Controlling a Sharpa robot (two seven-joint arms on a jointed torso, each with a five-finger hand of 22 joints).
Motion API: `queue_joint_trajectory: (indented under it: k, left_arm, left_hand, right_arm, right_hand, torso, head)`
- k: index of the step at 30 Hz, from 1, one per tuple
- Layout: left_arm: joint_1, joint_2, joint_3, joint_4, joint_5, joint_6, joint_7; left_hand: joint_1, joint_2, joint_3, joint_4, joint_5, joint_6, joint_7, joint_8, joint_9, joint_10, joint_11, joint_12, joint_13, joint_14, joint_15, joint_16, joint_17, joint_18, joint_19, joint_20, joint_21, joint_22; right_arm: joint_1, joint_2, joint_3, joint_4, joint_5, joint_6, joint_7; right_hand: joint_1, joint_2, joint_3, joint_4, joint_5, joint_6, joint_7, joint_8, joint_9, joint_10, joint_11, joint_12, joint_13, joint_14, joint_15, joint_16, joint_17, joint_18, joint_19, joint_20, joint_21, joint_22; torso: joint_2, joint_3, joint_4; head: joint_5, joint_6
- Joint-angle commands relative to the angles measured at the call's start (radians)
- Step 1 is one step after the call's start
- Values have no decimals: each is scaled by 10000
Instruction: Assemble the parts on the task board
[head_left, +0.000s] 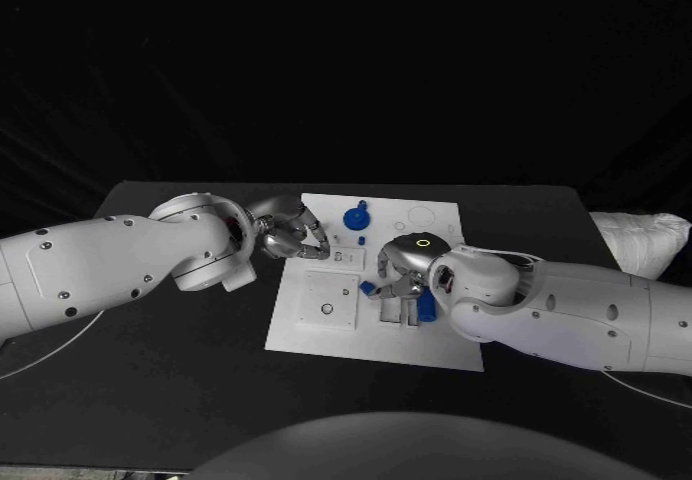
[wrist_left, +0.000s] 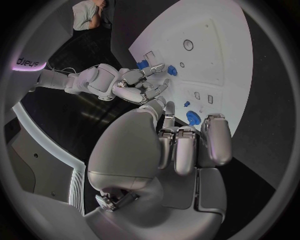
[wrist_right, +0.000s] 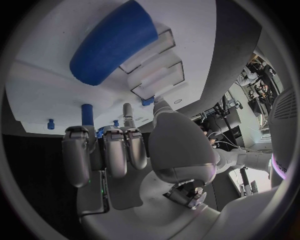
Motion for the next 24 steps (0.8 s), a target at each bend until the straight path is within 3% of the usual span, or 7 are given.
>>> queue_joint_trajectory:
  k: [1,15,21,24]
  left_arm:
    - [-13,9,2,14,-49,322,-185]
    - [-129,23,0,-34,-77,549,-353]
    - [-171,36,0,-53,-78,570,-344]
    - [-189,39,0,-62,-78,582,-338]
  left_hand:
    - [67,53,-86,2,-1,49,20,-64,-23,1040,-21,21,2632,1071,19,25,2630,-69,-43,4,-75,636]
    - [118,96,-165,71,16,27,35,-109,-88,969,-7,-30,2535,1071,31,25,2630,-57,-93,11,-127,598]
    - [145,125,-190,97,46,30,37,-120,-111,938,-4,-52,2494,1071,35,25,2630,-55,-102,15,-138,595]
    - [157,135,-198,105,63,31,38,-124,-120,929,-3,-59,2481,1071,36,25,2630,-55,-104,16,-141,595]
  right_arm:
    - [-59,60,4,-69,-105,9,18]
    - [-170,322,5,-354,-24,-168,95]
    - [-195,394,6,-417,6,-300,221]
    - [-212,425,6,-442,40,-391,332]
  right_hand:
    - [-88,-69,42,16,-16,-78,6,-48,52,1065,71,38,2629,1042,66,34,2629,16,446,38,-70,2311]
    - [-128,-35,176,-13,147,-135,14,-24,334,1065,85,38,2629,1042,83,34,2629,40,388,60,-155,2279]
    - [156,6,379,-334,1096,-187,-19,115,969,1065,62,38,2629,1042,69,34,2629,50,368,49,-201,2270]
    - [412,18,507,-579,1821,-184,-51,194,1262,1065,31,38,2629,1042,40,34,2629,50,370,30,-206,2272]
  torso:
    - [6,-1,9]
    - [1,-7,6]
    - [-1,-9,6]
    - [0,-5,6]
  head:
    - [15,0]
    - [11,0]
    - [15,0]
    - [11,0]
